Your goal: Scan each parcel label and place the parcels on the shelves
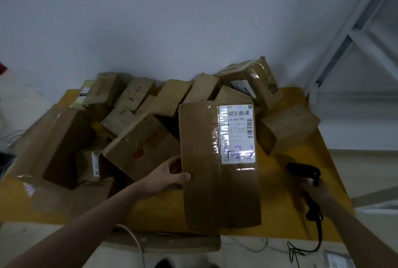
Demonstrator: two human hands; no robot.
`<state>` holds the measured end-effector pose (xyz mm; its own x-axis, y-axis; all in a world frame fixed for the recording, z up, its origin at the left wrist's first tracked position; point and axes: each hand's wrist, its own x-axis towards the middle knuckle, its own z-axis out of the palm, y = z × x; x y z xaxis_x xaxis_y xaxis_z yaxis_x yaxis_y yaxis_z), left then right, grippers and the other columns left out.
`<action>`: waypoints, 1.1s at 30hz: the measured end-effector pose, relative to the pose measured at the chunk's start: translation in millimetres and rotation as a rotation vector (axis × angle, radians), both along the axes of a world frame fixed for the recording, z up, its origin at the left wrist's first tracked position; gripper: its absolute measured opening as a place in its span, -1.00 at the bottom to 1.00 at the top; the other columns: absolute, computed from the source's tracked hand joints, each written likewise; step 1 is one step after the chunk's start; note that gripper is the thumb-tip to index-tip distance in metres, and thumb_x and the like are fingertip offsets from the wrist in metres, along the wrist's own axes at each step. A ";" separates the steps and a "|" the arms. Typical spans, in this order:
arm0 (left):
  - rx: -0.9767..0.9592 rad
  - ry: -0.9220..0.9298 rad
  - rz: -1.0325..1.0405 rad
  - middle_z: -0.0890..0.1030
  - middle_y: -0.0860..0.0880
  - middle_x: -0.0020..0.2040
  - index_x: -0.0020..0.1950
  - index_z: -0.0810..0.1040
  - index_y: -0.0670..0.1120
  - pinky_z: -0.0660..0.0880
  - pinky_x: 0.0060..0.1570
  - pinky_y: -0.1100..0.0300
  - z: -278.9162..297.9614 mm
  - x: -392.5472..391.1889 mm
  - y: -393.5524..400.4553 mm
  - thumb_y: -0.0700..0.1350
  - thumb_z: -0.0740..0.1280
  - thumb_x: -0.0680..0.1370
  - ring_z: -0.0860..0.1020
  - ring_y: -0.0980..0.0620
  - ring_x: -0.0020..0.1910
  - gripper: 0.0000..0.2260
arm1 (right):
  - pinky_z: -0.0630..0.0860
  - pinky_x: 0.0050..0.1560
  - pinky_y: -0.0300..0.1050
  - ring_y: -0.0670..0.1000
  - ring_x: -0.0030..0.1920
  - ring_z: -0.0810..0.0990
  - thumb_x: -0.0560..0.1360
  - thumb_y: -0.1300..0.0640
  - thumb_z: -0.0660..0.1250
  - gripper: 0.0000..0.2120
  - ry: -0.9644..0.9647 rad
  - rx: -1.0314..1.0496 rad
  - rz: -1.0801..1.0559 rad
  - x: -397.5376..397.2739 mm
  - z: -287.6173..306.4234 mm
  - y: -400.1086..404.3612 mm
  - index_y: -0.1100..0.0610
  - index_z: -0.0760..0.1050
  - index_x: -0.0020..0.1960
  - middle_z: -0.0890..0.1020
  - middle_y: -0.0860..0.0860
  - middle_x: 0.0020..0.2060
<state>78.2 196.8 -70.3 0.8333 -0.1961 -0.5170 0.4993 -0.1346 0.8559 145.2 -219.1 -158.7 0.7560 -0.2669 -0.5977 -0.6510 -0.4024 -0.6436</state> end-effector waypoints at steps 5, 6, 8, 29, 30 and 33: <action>0.003 0.019 -0.004 0.52 0.08 0.27 0.19 0.35 0.23 0.58 0.10 0.12 -5.4 5.6 -6.5 0.30 0.61 0.05 0.58 0.08 0.19 -0.20 | 0.39 -0.38 -0.07 0.12 -0.45 0.42 0.56 0.29 0.24 -0.78 -0.356 0.047 -0.033 -29.5 105.4 56.4 0.25 0.35 -0.26 0.45 0.22 -0.42; -0.002 0.017 -0.002 0.52 0.07 0.27 0.19 0.35 0.23 0.58 0.12 0.09 -6.0 6.9 -7.9 0.30 0.61 0.05 0.57 0.06 0.19 -0.20 | 0.39 -0.39 -0.09 0.14 -0.46 0.43 0.55 0.28 0.25 -0.78 -0.422 0.051 -0.015 -40.5 131.0 68.7 0.24 0.36 -0.27 0.45 0.23 -0.43; -0.012 0.011 -0.014 0.52 0.05 0.26 0.20 0.35 0.22 0.58 0.12 0.07 -6.4 9.0 -10.1 0.30 0.61 0.05 0.58 0.04 0.18 -0.19 | 0.41 -0.41 -0.11 0.13 -0.45 0.47 0.54 0.25 0.27 -0.80 -0.506 0.065 0.039 -61.1 172.4 92.3 0.18 0.38 -0.25 0.49 0.24 -0.41; -0.019 0.027 -0.122 0.53 0.04 0.23 0.19 0.36 0.20 0.60 0.07 0.08 -1.3 7.9 -20.4 0.21 0.60 0.13 0.56 0.02 0.18 -0.28 | 0.39 -0.52 -0.36 -0.23 -0.52 0.51 0.53 0.22 0.31 -0.83 -0.584 0.029 0.082 -96.3 203.1 153.3 0.06 0.43 -0.21 0.48 -0.14 -0.42; -0.013 0.024 -0.123 0.52 0.06 0.22 0.21 0.35 0.18 0.59 0.05 0.12 -0.3 7.4 -21.3 0.18 0.60 0.19 0.56 0.03 0.17 -0.31 | 0.39 -0.52 -0.35 -0.21 -0.53 0.51 0.54 0.21 0.31 -0.80 -0.588 0.043 0.080 -97.0 203.7 151.7 0.02 0.42 -0.22 0.48 -0.14 -0.42; 0.005 0.019 -0.123 0.50 0.10 0.20 0.23 0.30 0.17 0.58 0.04 0.14 2.5 6.4 -23.8 0.08 0.57 0.29 0.54 0.07 0.14 -0.37 | 0.40 -0.53 -0.35 -0.17 -0.56 0.49 0.55 0.19 0.29 -0.79 -0.584 0.082 0.086 -98.4 205.4 145.6 -0.04 0.40 -0.20 0.51 -0.13 -0.50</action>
